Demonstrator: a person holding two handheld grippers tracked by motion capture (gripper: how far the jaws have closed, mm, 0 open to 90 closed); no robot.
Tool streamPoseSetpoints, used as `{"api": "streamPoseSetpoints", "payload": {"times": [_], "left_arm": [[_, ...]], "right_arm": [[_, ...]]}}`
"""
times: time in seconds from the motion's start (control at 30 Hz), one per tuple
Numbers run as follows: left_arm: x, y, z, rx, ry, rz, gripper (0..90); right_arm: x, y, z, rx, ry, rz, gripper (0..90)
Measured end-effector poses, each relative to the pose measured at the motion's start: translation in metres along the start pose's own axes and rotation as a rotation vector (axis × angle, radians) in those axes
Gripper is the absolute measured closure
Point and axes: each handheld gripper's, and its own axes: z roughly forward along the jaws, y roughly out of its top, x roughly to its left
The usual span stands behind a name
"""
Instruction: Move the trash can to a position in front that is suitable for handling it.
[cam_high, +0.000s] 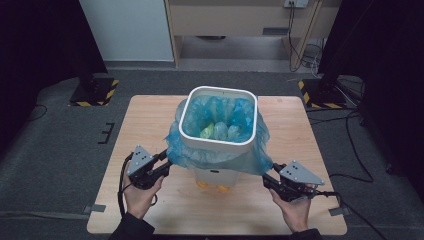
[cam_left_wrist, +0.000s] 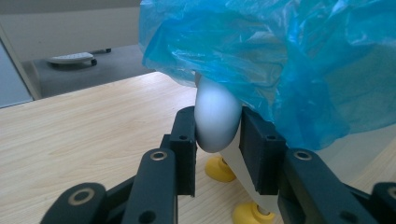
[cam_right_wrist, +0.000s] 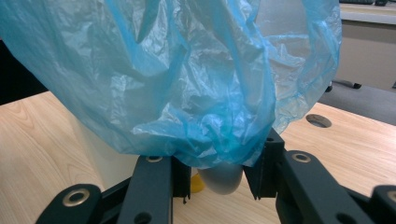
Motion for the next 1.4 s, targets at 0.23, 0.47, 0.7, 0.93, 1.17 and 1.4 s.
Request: {"api": "streamPoseSetpoints", "payload": {"times": [0.23,0.47,0.7,0.93,1.17,1.4], "left_arm": [[0.003,-0.001,-0.002,0.001,-0.009,-0.008,66.7],[0.005,-0.014,-0.010,0.006,0.010,-0.001,54.3],[0.016,-0.039,-0.015,0.072,0.041,-0.009,46.0],[0.034,-0.069,-0.011,0.172,0.097,-0.040,36.8],[0.039,-0.092,0.010,0.290,0.107,-0.032,31.5],[0.045,-0.101,0.029,0.374,0.109,-0.006,24.7]], "right_arm": [[0.003,-0.001,0.002,-0.009,0.011,0.020,66.8],[-0.001,0.000,-0.003,-0.016,0.007,-0.001,55.6],[-0.012,-0.009,-0.011,0.005,-0.004,0.004,45.7],[-0.019,-0.019,-0.016,0.031,-0.010,-0.004,42.1],[-0.028,-0.034,-0.021,0.092,-0.047,-0.007,42.1],[-0.049,-0.038,-0.028,0.075,-0.129,0.061,40.0]]}}
